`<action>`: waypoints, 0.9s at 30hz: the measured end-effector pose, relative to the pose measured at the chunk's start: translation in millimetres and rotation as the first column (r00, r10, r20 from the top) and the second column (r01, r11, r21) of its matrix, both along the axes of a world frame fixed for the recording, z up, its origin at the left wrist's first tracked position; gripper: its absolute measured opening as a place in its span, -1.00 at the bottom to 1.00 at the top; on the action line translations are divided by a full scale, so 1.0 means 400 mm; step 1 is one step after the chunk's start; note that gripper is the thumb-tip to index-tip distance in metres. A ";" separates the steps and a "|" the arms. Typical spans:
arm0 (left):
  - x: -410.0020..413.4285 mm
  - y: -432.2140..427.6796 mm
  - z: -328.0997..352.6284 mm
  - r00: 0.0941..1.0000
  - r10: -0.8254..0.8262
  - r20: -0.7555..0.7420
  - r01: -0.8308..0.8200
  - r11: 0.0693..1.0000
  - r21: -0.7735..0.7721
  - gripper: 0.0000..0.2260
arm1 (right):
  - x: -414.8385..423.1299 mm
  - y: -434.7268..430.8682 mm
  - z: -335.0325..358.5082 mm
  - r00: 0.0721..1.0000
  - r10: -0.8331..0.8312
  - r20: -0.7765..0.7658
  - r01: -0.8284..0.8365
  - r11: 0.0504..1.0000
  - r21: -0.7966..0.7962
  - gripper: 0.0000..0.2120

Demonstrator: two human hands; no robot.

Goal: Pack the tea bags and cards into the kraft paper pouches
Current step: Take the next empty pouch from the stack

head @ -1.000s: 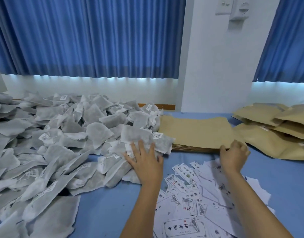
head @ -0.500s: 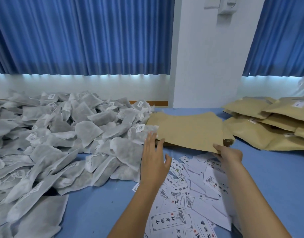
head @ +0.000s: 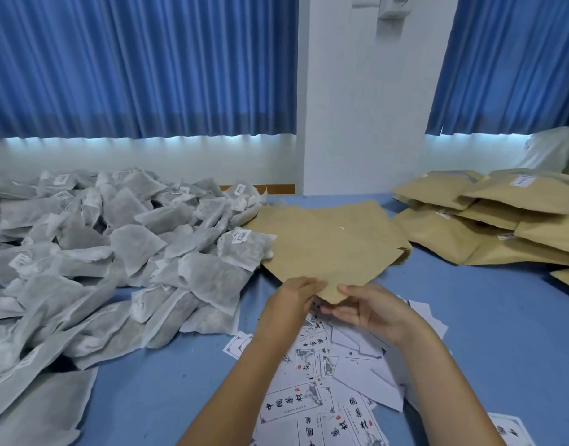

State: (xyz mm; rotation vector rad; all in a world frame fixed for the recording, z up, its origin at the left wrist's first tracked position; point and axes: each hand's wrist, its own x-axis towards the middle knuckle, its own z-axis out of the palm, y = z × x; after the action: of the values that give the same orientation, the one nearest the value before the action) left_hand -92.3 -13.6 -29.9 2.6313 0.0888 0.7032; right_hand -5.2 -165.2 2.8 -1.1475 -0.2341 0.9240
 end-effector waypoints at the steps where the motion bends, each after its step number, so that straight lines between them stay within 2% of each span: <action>1: -0.003 -0.003 0.003 0.998 0.037 0.060 -0.036 0.999 -0.020 -0.67 | 0.000 -0.001 0.002 0.999 0.010 -0.038 -0.008 0.998 0.061 -0.73; 4: -0.013 -0.014 0.008 0.950 0.188 0.249 -0.164 0.980 -0.116 -0.73 | 0.006 -0.008 0.010 0.988 0.033 -0.148 -0.001 0.978 0.211 -0.71; 6: -0.012 -0.019 0.012 0.922 0.265 0.281 -0.221 0.959 -0.178 -0.74 | 0.003 -0.008 0.015 0.982 0.079 -0.171 -0.031 0.964 0.264 -0.68; 8: -0.006 -0.023 0.016 0.919 0.276 0.280 -0.224 0.953 -0.204 -0.76 | -0.002 -0.002 0.012 0.979 0.117 -0.166 -0.065 0.956 0.287 -0.76; 11: 0.002 -0.028 0.017 0.921 0.239 0.306 -0.159 0.951 -0.265 -0.55 | 0.002 0.006 -0.005 0.987 0.101 -0.128 -0.069 0.969 0.237 -0.83; 13: 0.000 -0.032 0.021 0.922 0.224 0.317 -0.133 0.949 -0.285 -0.56 | 0.006 0.017 -0.019 0.991 0.029 -0.130 -0.007 0.985 0.170 -0.78; 15: -0.002 -0.036 0.023 0.909 0.248 0.334 -0.153 0.945 -0.288 -0.66 | 0.017 0.032 -0.029 0.987 -0.150 -0.064 0.154 0.986 0.065 -0.79; 17: -0.005 -0.037 0.028 0.880 0.319 0.351 -0.192 0.917 -0.350 -0.79 | 0.038 0.042 -0.023 0.941 -0.337 0.029 0.337 0.941 -0.006 -0.88; 19: -0.012 -0.036 0.033 0.867 0.338 0.367 -0.176 0.895 -0.409 -0.88 | 0.075 0.045 -0.003 0.873 -0.487 0.018 0.486 0.873 0.038 -0.91; 21: -0.017 -0.033 0.032 0.879 0.314 0.359 -0.143 0.891 -0.431 -0.76 | 0.108 0.041 0.021 0.808 -0.588 -0.034 0.588 0.801 0.116 -0.94; 24: -0.019 -0.025 0.026 0.876 0.307 0.372 -0.137 0.898 -0.419 -0.60 | 0.127 0.032 0.040 0.768 -0.633 -0.097 0.640 0.748 0.179 -0.88; 25: -0.018 -0.021 0.024 0.877 0.298 0.376 -0.130 0.902 -0.412 -0.57 | 0.118 0.030 0.044 0.784 -0.615 -0.091 0.620 0.766 0.166 -0.84; 27: -0.015 -0.010 0.022 0.885 0.255 0.389 -0.087 0.912 -0.402 -0.52 | 0.080 0.027 0.039 0.865 -0.496 -0.074 0.502 0.852 0.148 -0.59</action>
State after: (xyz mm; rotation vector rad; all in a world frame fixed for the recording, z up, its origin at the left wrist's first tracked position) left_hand -98.4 -17.6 -20.9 2.0648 0.3021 1.1924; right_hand 26.8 -154.4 18.6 -0.9726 0.0224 0.4489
